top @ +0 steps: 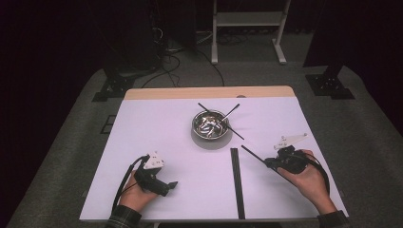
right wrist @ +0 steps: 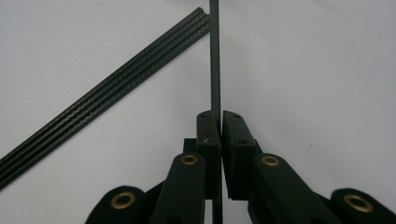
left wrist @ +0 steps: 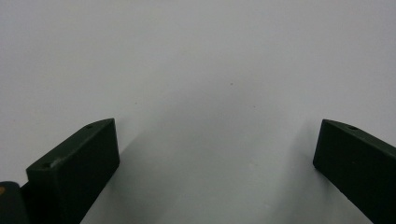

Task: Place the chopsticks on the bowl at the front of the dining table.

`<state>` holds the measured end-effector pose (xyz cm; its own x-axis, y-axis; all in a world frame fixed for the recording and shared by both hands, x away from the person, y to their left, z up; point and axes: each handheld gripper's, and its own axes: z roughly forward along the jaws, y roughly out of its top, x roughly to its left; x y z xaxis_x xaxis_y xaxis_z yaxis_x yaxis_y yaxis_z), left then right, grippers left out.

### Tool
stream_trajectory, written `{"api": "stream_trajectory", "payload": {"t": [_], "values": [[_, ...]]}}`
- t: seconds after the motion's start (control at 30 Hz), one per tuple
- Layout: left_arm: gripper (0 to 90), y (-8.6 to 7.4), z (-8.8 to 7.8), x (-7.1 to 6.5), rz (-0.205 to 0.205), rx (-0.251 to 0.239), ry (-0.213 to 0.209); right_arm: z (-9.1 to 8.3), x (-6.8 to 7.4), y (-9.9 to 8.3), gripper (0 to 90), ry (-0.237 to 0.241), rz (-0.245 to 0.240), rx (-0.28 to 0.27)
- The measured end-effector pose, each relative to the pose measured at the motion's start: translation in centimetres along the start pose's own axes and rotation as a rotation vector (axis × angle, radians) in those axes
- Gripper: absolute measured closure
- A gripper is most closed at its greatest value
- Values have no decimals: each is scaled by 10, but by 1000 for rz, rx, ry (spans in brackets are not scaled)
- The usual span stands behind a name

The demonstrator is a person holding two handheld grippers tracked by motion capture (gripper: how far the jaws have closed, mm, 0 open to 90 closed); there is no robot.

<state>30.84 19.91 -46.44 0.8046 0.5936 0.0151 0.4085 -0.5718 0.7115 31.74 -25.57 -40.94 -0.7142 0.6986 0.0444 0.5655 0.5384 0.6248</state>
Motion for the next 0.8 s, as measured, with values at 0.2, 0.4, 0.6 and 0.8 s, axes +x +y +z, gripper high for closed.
{"api": "stream_trajectory", "payload": {"t": [0.2,0.4,0.6,0.8], "values": [[0,0,0,0,0,0,0,-2,5,6,854,0,1,-1],[0,0,0,0,1,2,0,-3,9,16,854,4,-13,-13],[0,0,0,0,0,2,0,-3,13,25,854,3,-24,-25],[0,0,0,0,1,2,0,-4,16,35,854,4,-38,-38]]}}
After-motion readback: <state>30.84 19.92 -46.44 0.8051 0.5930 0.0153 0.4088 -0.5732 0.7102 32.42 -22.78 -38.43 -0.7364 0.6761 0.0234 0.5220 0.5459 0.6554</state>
